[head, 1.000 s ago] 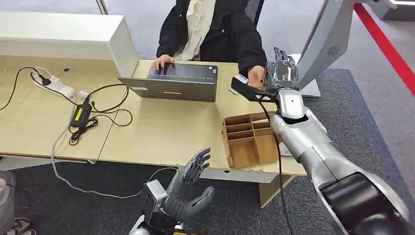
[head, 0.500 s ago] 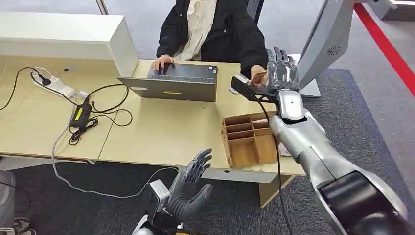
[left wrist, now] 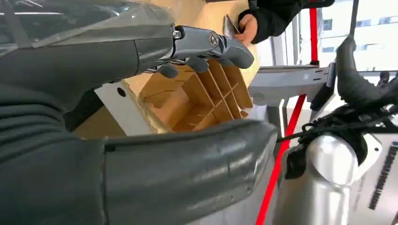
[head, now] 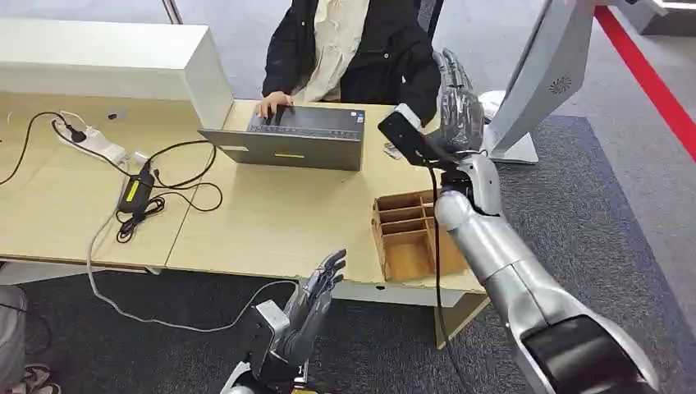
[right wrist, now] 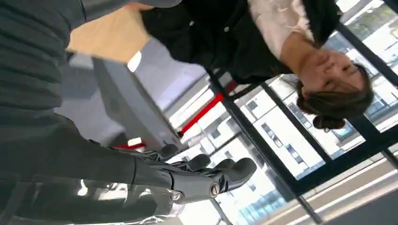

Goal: Pass the card to the sensor for recognition and then transmit it.

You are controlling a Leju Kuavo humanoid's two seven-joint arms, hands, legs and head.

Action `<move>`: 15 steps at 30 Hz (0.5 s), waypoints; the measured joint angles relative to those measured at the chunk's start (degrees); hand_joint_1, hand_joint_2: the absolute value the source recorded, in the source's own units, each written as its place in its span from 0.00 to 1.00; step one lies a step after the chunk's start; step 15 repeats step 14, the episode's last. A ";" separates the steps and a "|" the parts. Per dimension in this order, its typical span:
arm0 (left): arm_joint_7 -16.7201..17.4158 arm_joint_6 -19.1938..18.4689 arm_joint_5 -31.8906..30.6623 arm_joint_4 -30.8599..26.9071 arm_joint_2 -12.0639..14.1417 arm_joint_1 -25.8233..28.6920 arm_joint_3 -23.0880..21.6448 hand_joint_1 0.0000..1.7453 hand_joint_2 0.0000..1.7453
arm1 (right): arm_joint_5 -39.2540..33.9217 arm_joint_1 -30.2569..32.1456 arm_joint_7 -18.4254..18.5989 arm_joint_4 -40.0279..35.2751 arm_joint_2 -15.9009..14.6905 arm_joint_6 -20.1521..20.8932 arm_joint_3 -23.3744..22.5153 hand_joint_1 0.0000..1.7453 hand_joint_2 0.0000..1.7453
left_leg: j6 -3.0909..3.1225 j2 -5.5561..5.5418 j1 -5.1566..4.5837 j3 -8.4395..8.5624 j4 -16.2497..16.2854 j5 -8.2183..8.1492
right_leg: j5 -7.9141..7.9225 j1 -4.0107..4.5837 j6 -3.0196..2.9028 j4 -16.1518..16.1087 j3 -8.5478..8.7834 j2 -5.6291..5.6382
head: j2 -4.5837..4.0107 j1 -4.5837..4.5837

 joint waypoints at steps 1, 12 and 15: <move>0.77 0.32 -0.47 -0.49 0.11 0.30 0.13 0.00 1.00 | -3.94 2.20 -0.77 -2.19 0.02 -0.02 -0.70 0.00 1.00 | 0.00 -0.02 0.01 0.01 0.00 0.00 | -0.01 0.01 0.01 -0.01 0.05 -0.03 | 0.00 0.04; 2.40 3.56 -2.03 -4.83 2.10 2.78 1.07 0.00 1.00 | -34.51 25.61 -15.64 -27.20 -0.20 -0.07 -6.22 0.00 1.00 | -0.01 -0.04 0.00 0.01 -0.05 -0.06 | -0.06 0.00 -0.05 -0.03 0.02 -0.05 | 0.00 0.04; 2.42 3.78 -2.01 -5.29 2.43 2.96 1.22 0.00 1.00 | -36.28 28.26 -18.05 -29.62 -0.02 -0.04 -6.60 0.00 1.00 | -0.03 0.03 0.00 0.04 -0.07 -0.08 | -0.06 0.00 -0.07 -0.03 0.00 -0.01 | 0.00 0.02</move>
